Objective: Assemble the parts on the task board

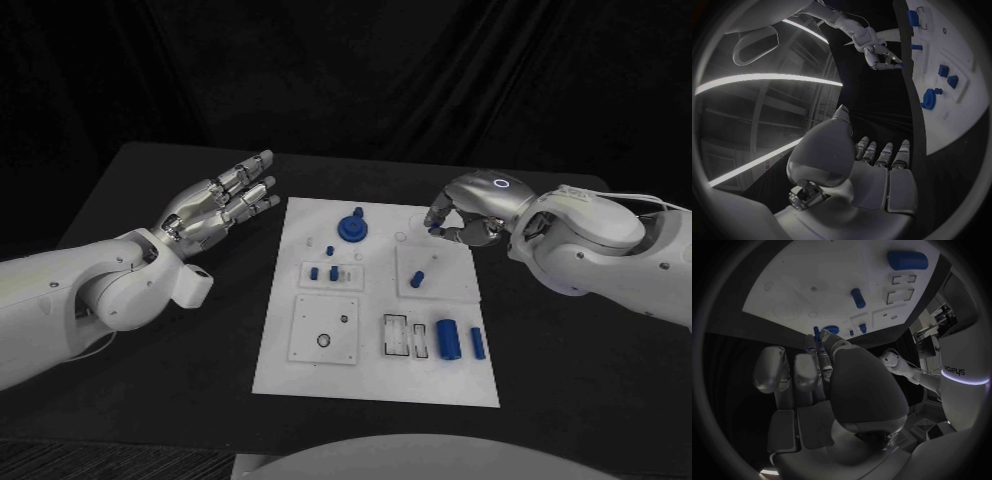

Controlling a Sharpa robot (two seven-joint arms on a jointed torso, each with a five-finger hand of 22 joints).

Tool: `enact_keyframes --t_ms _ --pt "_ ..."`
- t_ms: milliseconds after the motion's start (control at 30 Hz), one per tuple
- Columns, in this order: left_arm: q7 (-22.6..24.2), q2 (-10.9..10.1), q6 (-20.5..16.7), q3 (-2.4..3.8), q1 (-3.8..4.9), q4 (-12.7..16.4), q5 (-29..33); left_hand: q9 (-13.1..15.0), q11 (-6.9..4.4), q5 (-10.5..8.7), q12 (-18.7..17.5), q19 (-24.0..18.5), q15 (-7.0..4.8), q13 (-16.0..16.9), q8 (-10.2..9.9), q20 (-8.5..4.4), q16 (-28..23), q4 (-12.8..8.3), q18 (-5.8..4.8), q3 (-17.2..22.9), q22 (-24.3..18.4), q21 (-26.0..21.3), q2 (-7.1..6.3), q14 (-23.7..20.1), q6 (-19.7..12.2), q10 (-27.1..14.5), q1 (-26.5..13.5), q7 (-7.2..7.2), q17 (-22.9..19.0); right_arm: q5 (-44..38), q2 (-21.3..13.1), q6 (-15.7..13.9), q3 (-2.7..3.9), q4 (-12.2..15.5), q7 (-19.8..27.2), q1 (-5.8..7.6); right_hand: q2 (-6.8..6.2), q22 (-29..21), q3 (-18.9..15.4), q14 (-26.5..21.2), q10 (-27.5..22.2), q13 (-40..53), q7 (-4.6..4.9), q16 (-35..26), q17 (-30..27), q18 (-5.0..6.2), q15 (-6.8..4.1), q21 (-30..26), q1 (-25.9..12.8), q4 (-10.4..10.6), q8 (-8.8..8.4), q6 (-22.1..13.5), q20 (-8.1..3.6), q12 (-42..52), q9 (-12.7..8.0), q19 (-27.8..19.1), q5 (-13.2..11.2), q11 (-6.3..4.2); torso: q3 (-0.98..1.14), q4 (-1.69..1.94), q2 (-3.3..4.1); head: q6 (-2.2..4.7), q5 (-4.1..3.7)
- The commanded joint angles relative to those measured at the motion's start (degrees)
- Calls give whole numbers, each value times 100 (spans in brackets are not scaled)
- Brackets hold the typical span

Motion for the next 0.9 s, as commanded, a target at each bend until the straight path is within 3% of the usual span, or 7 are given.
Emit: enact_keyframes --t_ms 33,267,433,700,900 --pt "17 22 62 5 -7 -4 37 8 48 31 -20 31 35 -6 29 1 -21 8 62 -38 6 29 7 -3 8 1 52 32 -7 145 14 -130 3 193 -57 82 12 884 20 25 20 -5 -9 29 3 26 -24 15 -28 23 13 46 -19 -28 7 17 -10 8 5 3 -2 -35 53" --pt "4 47 73 5 -8 -23 37 7 91 52 -20 34 45 -6 28 1 -21 7 59 -47 2 29 33 -3 5 1 74 29 -7 168 270 132 2 546 11 111 8 885 37 32 14 -9 -9 34 14 26 -28 21 -8 7 1 39 -23 -44 6 20 18 7 17 1 13 -81 166" --pt "3 64 69 5 -13 -36 37 7 111 54 -20 29 43 -6 28 0 -21 8 56 -52 -10 25 43 -3 2 1 80 27 -7 172 593 354 2 598 114 -58 -2 882 51 43 -12 -15 0 45 34 27 -24 10 -2 -2 -23 13 -24 -67 0 19 38 17 11 9 6 -131 251" --pt "10 83 63 5 -27 -34 37 7 140 66 -20 12 9 -6 29 -11 -21 7 51 -71 -43 12 70 -3 5 1 99 33 -7 -38 1188 459 3 395 294 -388 -2 902 88 87 -28 -17 9 140 172 12 -19 94 30 -33 -46 2 -23 -80 -3 48 86 24 19 8 25 -254 361" --pt "0 105 63 5 -34 -37 37 7 145 78 -20 9 1 -6 30 -14 -21 6 49 -76 -48 10 82 -3 5 1 107 39 -7 -177 1482 589 3 210 330 -558 -17 905 92 98 -38 -18 16 162 203 10 -16 109 28 -43 -59 -10 -22 -84 -6 53 106 30 4 4 19 -257 436"
